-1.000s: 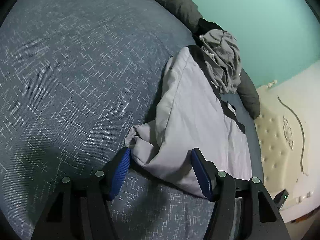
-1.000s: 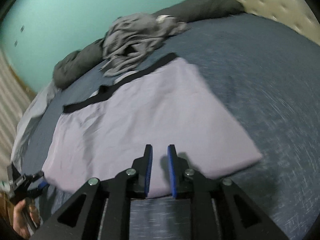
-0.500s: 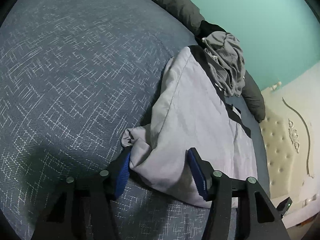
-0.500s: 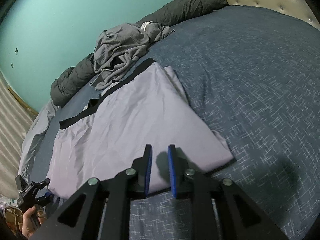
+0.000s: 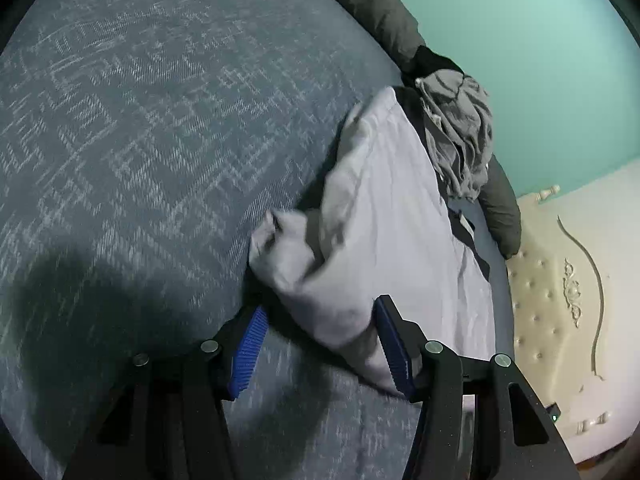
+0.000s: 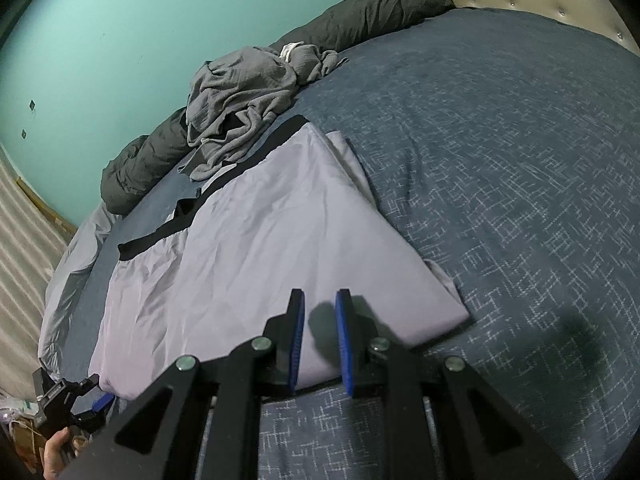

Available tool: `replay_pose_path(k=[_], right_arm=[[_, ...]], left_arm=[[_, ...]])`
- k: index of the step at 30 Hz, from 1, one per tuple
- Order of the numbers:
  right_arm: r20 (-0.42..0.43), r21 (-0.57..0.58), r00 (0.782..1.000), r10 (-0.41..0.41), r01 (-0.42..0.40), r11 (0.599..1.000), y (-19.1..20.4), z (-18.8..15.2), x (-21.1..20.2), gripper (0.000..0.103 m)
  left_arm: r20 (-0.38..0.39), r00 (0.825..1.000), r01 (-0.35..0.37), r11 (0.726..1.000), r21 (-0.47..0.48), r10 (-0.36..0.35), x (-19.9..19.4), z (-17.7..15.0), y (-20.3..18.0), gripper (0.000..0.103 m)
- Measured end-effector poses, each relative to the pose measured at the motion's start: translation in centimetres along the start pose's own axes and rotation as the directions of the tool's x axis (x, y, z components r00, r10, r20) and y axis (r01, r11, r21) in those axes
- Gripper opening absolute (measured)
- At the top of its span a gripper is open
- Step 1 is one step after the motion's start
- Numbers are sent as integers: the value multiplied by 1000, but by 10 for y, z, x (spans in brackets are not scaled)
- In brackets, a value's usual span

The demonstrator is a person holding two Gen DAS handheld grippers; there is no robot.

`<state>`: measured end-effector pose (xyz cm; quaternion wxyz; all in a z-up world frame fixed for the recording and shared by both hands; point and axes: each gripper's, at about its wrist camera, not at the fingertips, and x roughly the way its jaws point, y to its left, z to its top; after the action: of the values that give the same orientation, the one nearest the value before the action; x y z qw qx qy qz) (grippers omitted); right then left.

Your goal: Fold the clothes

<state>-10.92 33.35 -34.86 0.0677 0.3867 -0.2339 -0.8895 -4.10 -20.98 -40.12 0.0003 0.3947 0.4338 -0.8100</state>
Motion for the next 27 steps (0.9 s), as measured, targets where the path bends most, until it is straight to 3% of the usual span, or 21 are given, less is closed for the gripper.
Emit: replay_pose_path(k=[3, 10, 20, 27], right_arm=[[-1, 1, 1000, 0, 0, 1000, 0, 0, 1, 15], [-2, 4, 1000, 5, -5, 1000, -1, 0, 0, 15], [14, 43, 1000, 23, -24, 999, -12, 4, -8, 15], [22, 79, 999, 27, -28, 997, -30, 8, -19, 15]], left_arm=[[34, 999, -8, 1000, 20, 8, 3, 10, -3, 53], [41, 999, 0, 999, 44, -2, 10, 13, -14, 15], [122, 987, 81, 981, 174, -103, -17, 16, -92, 7], [86, 973, 172, 920, 352, -215, -8, -3, -206, 7]])
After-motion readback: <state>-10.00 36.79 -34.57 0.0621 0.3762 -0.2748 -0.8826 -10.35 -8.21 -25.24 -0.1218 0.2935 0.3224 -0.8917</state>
